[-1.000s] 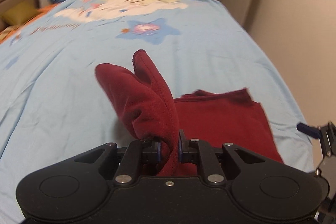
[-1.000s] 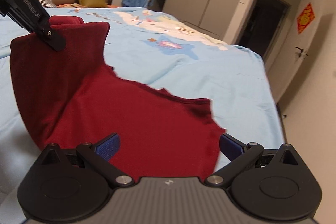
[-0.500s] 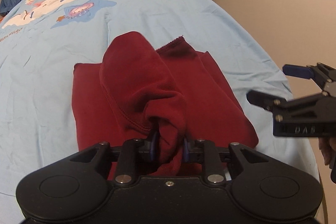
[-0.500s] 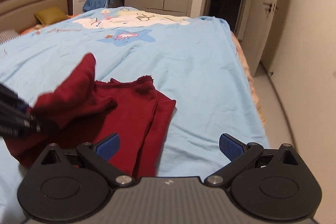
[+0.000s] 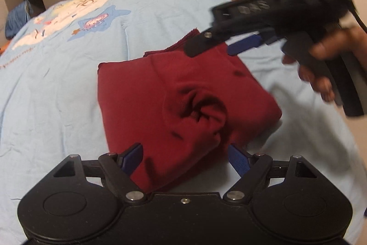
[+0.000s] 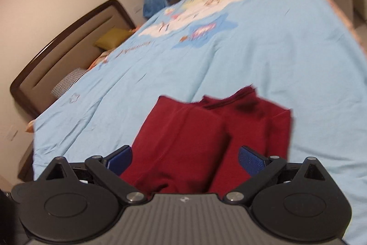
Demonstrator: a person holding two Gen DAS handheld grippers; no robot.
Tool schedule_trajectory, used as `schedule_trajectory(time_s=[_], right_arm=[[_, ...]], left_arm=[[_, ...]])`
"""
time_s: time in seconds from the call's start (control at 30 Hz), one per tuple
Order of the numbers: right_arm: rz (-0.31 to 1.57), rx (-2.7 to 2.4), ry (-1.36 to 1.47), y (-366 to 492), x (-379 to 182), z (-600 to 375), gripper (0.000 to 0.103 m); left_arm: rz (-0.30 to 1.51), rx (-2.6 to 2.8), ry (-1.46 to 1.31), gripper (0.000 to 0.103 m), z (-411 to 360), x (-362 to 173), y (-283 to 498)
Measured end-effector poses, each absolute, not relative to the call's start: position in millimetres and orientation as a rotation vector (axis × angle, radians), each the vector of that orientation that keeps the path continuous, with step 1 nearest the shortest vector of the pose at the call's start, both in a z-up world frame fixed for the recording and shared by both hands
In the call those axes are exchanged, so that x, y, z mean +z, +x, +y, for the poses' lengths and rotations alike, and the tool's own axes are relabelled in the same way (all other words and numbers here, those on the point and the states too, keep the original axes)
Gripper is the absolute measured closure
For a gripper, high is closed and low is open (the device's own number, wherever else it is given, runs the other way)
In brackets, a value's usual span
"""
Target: Fold small clothes
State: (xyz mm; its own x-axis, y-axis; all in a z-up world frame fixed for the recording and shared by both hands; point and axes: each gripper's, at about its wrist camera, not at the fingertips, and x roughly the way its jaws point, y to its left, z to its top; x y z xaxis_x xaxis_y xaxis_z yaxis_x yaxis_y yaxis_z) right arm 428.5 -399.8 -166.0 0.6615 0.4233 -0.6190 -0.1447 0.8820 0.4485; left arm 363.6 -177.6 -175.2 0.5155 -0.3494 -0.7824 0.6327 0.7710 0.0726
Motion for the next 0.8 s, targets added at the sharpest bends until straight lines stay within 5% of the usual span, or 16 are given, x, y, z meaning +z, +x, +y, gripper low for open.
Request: schedule_trajectory(time_s=[0.3,0.53,0.63,0.7,0.8], right_arm=[[0.881,0.226,0.454,459,-199,-402,0.02],[0.915,0.176,0.514,466,-214,-408,0.035],[0.916,0.157,0.541,468,-219,-408,0.049],[0.913,0.147,0.564,469,-222,-409,0.078],[0.893,0.151,0.571,469,-218,-408,0.094]], left_arm=[[0.772,-0.645,0.417,0.028,-181,-177,354],[0.762,-0.667,0.407,0.079,-184,-178,360],[0.756,-0.662,0.389,0.092,-184,-178,361],[0.749,-0.664,0.366,0.094,-183,-177,361],[0.733,-0.67,0.343,0.095,-183,-172,359]])
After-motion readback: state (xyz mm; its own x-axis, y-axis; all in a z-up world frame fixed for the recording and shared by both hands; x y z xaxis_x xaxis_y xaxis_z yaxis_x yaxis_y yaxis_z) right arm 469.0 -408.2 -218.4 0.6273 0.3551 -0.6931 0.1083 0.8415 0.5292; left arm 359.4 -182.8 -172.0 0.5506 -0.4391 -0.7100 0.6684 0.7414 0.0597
